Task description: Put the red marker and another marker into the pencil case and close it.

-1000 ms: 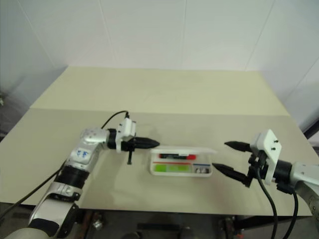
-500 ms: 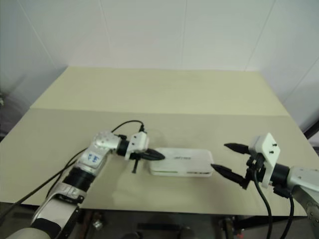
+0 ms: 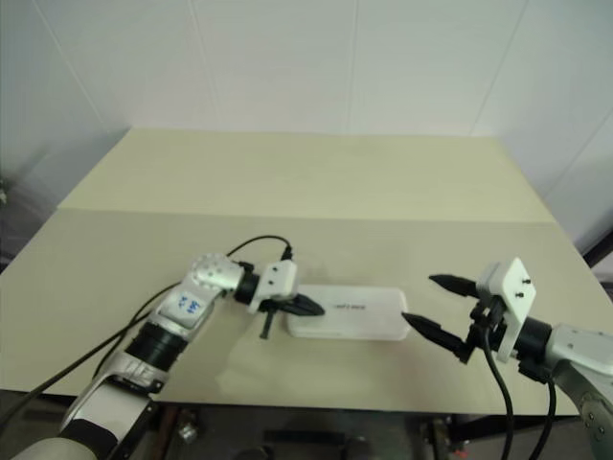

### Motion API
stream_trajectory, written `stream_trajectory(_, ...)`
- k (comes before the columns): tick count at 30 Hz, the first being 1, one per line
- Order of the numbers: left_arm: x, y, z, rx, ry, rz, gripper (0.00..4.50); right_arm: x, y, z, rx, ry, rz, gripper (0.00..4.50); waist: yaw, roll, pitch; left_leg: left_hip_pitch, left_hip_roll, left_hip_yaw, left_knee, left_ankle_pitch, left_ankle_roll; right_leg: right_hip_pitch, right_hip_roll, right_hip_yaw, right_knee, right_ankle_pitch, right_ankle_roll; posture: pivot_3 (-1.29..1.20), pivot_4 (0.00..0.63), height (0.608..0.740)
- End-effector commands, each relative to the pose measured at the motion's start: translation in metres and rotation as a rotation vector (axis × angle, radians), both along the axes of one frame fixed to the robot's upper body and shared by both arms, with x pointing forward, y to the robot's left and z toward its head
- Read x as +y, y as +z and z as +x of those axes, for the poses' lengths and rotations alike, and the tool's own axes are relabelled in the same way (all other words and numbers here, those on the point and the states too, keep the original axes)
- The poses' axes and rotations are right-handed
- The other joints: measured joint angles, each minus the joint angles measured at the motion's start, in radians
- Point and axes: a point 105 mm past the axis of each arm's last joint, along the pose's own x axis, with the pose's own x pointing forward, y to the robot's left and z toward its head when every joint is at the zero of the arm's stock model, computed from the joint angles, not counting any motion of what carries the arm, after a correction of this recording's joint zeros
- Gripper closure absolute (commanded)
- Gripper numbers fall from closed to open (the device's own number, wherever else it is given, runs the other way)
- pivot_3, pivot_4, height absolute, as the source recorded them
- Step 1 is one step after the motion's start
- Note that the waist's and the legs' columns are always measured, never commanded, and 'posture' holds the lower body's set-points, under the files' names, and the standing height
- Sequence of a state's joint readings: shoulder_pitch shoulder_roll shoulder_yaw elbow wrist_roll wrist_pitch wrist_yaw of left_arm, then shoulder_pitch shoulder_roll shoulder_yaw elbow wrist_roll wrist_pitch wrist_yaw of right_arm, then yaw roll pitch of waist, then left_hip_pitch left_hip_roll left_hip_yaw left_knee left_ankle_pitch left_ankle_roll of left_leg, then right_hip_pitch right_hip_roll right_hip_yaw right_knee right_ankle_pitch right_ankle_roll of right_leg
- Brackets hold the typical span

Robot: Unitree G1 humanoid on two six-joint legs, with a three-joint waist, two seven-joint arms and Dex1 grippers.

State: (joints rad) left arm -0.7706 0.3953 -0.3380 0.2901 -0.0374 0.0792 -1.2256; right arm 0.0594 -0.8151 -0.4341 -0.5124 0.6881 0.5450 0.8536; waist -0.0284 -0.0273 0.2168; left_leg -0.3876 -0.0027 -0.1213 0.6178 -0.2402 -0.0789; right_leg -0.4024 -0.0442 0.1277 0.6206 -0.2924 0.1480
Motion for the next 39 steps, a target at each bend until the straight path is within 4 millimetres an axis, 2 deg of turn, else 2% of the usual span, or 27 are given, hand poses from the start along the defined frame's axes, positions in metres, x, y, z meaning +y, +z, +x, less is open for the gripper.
stream_trajectory(1,-0.007,-0.004,-0.006,0.015,-0.021,0.042,4.48,0.010,0.009,-0.002,-0.055,0.026,0.009,0.00,0.000,0.000,0.000,0.000,0.000,0.000,0.000,0.000,0.000,0.000,0.000,0.000,0.000,0.000,0.000,0.00,0.150,0.740)
stream_trajectory(8,-0.011,-0.009,-0.004,0.016,0.018,0.058,4.48,0.012,0.008,-0.001,-0.060,0.025,0.017,0.00,0.000,0.000,0.000,0.000,0.000,0.000,0.000,0.000,0.000,0.000,0.000,0.000,0.000,0.000,0.000,0.00,0.150,0.740)
stream_trajectory(12,-0.012,-0.003,0.002,0.023,0.069,-0.012,4.48,0.013,0.007,0.000,-0.060,0.023,0.020,0.00,0.000,0.000,0.000,0.000,0.000,0.000,0.000,0.000,0.000,0.001,0.000,0.000,0.000,0.000,0.000,0.00,0.150,0.740)
stream_trajectory(15,-0.010,0.012,0.010,0.043,0.126,-0.144,4.48,0.012,0.007,0.001,-0.060,0.022,0.019,0.00,-0.001,0.000,0.000,0.000,0.000,0.000,0.001,0.000,0.000,0.001,0.000,0.000,0.000,0.000,0.000,0.00,0.150,0.740)
stream_trajectory(17,-0.007,0.041,0.015,0.056,0.160,-0.324,4.48,0.011,0.007,0.002,-0.063,0.024,0.013,0.00,-0.002,0.000,0.000,0.000,0.000,0.000,0.001,0.000,0.000,0.001,0.000,0.000,0.000,0.000,0.000,0.00,0.150,0.740)
stream_trajectory(20,0.002,0.061,0.021,0.060,0.203,-0.446,4.48,0.010,0.008,0.004,-0.072,0.028,0.005,0.00,-0.001,0.000,0.000,0.000,0.000,0.000,0.001,0.000,0.000,0.001,0.000,0.000,0.000,0.000,0.000,0.00,0.150,0.740)
stream_trajectory(23,0.023,0.071,0.024,0.092,0.257,-0.525,3.54,0.010,0.009,0.006,-0.077,0.043,-0.004,0.00,-0.002,0.000,0.000,0.000,0.000,0.000,0.000,0.000,0.000,0.000,0.000,0.000,0.000,0.000,0.000,0.00,0.150,0.740)
stream_trajectory(26,0.041,0.075,0.011,0.156,0.239,-0.571,2.58,0.009,0.010,0.008,-0.079,0.056,-0.006,0.00,-0.004,0.000,0.000,0.000,0.000,0.000,0.000,0.000,0.000,0.001,0.000,0.000,0.000,0.000,0.000,0.00,0.150,0.740)
stream_trajectory(31,0.086,0.083,0.008,0.093,0.290,-0.582,0.96,0.012,0.016,0.016,-0.100,0.093,-0.016,0.00,-0.004,0.000,0.000,0.001,0.000,0.000,0.000,0.000,0.000,0.000,0.000,0.000,0.001,0.000,0.000,0.00,0.150,0.740)
stream_trajectory(33,0.098,0.086,0.006,0.087,0.292,-0.578,0.20,0.012,0.019,0.019,-0.109,0.105,-0.022,0.00,-0.003,0.000,0.000,0.001,0.000,0.000,0.000,0.000,0.000,0.000,0.000,0.000,0.000,0.000,0.000,0.00,0.150,0.740)
stream_trajectory(34,0.103,0.086,0.005,0.085,0.293,-0.571,0.05,0.013,0.020,0.020,-0.110,0.113,-0.024,0.00,-0.003,0.000,0.000,0.001,0.000,0.000,0.000,0.000,0.000,0.000,0.000,0.000,0.000,0.000,-0.001,0.00,0.150,0.740)
stream_trajectory(36,0.113,0.086,0.001,0.069,0.291,-0.542,0.05,0.014,0.021,0.021,-0.108,0.132,-0.032,0.00,-0.002,0.000,0.000,0.001,0.000,0.000,0.000,0.000,0.000,0.000,0.000,0.000,0.000,0.000,-0.001,0.00,0.150,0.740)
stream_trajectory(39,0.116,0.082,-0.005,0.073,0.276,-0.508,0.05,0.011,0.023,0.022,-0.103,0.142,-0.045,0.00,0.000,0.000,0.000,0.001,0.000,0.000,-0.001,0.000,0.000,0.000,0.000,0.000,0.000,0.000,-0.001,0.00,0.150,0.740)
